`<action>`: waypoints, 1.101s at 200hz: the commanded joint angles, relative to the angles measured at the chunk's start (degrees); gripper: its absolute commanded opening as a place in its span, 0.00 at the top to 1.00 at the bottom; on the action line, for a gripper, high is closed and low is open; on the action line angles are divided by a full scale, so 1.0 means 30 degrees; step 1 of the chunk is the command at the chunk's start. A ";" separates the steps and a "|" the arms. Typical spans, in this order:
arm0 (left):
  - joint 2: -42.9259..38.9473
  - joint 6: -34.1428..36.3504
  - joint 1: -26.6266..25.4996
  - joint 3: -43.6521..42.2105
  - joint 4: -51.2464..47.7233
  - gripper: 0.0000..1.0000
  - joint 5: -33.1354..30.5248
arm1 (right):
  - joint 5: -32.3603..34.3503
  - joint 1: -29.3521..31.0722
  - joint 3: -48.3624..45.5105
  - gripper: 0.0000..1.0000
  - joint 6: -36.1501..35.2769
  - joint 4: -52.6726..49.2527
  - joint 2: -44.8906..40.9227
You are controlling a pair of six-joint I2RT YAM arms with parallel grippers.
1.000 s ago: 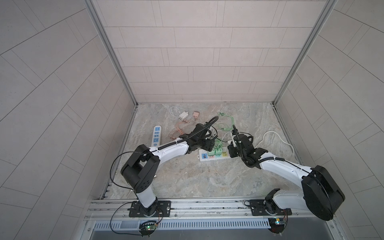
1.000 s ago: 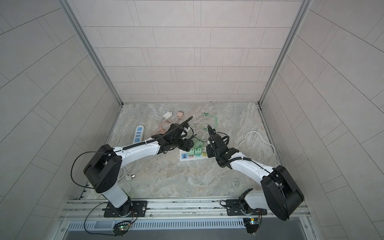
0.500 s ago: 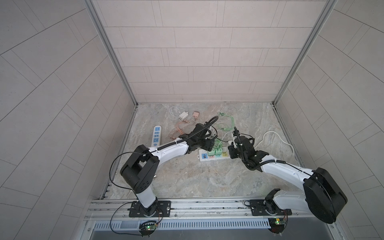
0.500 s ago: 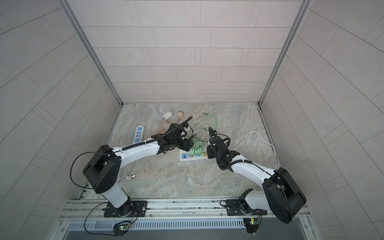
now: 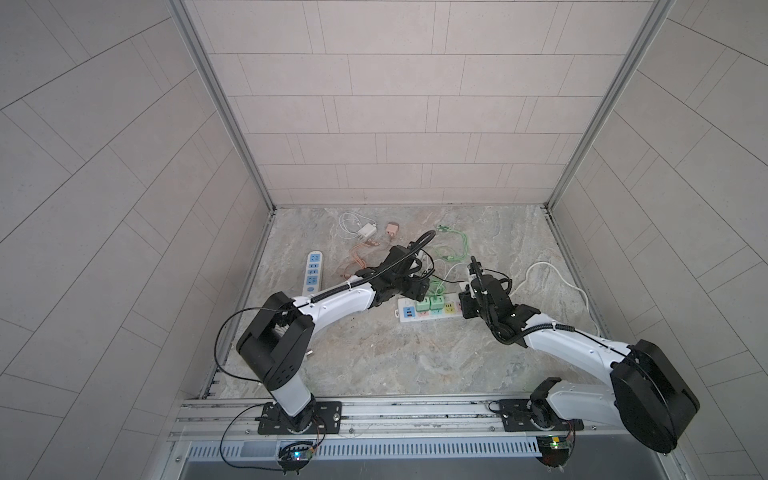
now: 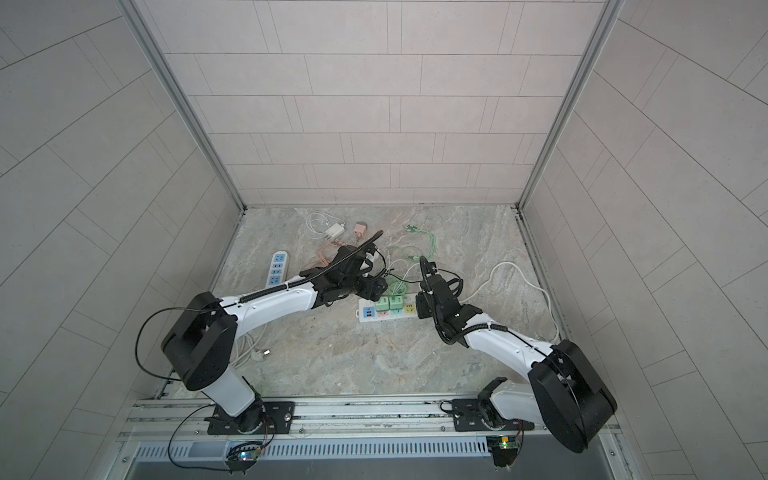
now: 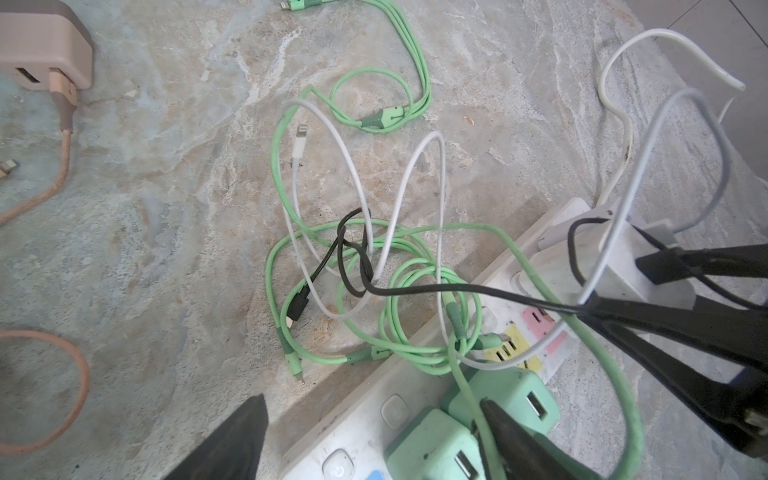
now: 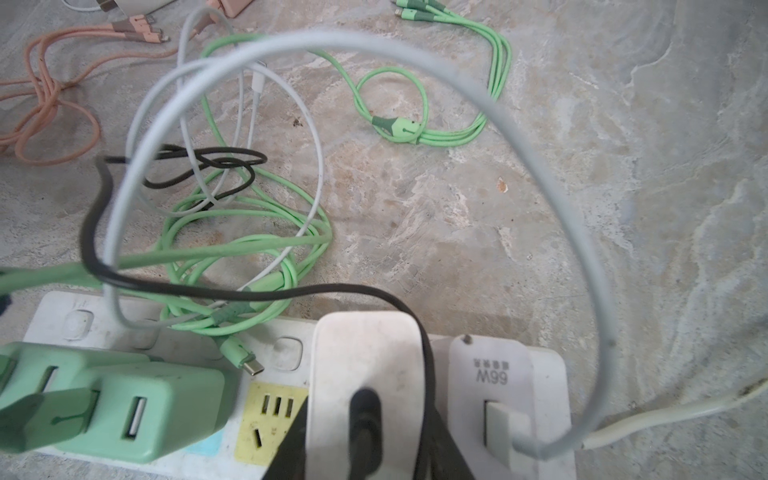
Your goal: Insert the plug
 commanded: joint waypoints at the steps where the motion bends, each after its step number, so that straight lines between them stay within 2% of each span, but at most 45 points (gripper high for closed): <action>1: -0.0169 -0.0306 0.0151 0.0251 -0.0569 0.15 -0.0599 | 0.0358 0.0070 -0.0251 0.96 0.0158 -0.0817 0.0114; 53: -0.1348 -0.0957 0.0520 -0.0900 0.0272 0.12 -0.1905 | 0.0116 0.0095 -0.0039 0.96 0.0224 -0.0693 0.0464; 98: -0.2053 -0.1274 0.0975 -0.1782 0.1128 0.10 -0.1948 | -0.0105 0.0251 -0.0235 0.96 0.0402 -0.0493 0.0396; 126: -0.2047 -0.1170 0.0992 -0.1767 0.1197 0.10 -0.1440 | -0.0281 0.0407 -0.0298 0.96 0.0540 -0.0685 0.0278; 174: -0.1612 -0.1012 0.0978 -0.1571 0.1631 0.10 0.0122 | 0.0746 0.0634 -0.0546 0.96 0.0340 -0.1251 0.0212; 220: -0.1772 -0.0900 0.0865 -0.1650 0.1724 0.09 0.1072 | 0.0851 0.0964 -0.1662 0.97 0.1533 -0.0311 0.0619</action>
